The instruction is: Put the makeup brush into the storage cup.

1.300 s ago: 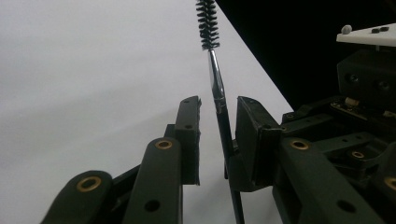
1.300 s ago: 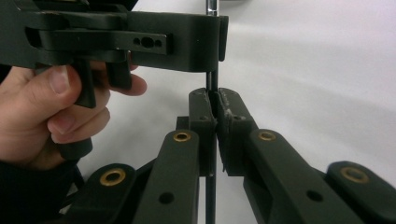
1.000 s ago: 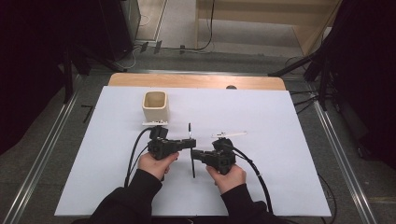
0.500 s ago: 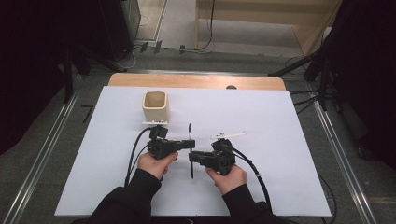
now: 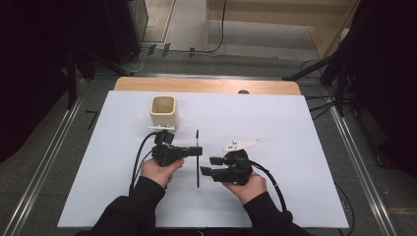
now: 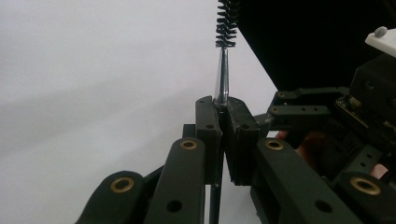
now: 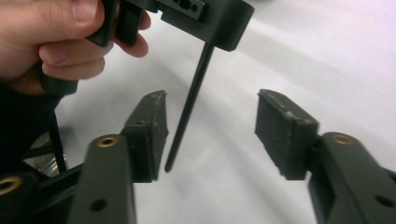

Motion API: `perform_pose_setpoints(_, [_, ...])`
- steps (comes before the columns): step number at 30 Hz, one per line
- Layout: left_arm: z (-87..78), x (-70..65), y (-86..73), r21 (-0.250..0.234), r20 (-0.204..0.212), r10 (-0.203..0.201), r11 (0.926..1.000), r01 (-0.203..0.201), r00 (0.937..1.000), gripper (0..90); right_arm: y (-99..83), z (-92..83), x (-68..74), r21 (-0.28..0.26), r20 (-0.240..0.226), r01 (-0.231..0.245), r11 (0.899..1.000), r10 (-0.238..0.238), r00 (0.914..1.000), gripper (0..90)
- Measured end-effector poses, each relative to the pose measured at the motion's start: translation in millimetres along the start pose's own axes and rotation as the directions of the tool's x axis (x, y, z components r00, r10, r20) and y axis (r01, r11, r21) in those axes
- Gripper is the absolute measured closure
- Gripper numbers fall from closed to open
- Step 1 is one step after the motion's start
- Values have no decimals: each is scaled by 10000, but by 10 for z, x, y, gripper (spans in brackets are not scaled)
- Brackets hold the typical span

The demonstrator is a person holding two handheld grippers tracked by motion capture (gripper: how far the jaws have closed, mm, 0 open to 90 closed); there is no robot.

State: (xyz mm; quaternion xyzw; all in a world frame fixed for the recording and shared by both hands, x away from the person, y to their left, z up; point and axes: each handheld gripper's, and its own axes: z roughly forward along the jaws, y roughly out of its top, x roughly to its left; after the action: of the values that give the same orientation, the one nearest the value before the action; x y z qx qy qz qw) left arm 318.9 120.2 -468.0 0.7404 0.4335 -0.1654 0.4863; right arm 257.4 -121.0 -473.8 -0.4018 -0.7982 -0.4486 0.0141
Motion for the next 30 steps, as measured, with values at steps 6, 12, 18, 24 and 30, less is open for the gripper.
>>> perform_pose_setpoints(6, [-13, 16, 6, 219, 127, -48, 9997, 45, 9999, 858, -7, -40, -70, 190, -179, 354, 9992, -351, 9992, 364])
perform_pose_setpoints(12, [-24, 2, 9, 334, -5, 167, 9993, -167, 9999, 857, -18, -52, -125, 236, -262, 973, 9950, -967, 9950, 294])
perform_pose_setpoints(18, [-70, -22, 30, 475, -228, 580, 9973, -569, 9981, 856, -23, -26, -124, 410, 105, 1492, 9880, -1497, 9887, 223])
perform_pose_setpoints(24, [-114, -9, 40, 549, -216, 635, 9966, -622, 9977, 856, -26, -52, -163, 519, 22, 1615, 9855, -1618, 9868, 231])
perform_pose_setpoints(30, [-134, -9, 43, 781, -237, 706, 9946, -686, 9972, 855, -25, -117, -211, 590, 68, 1729, 9832, -1736, 9848, 229])
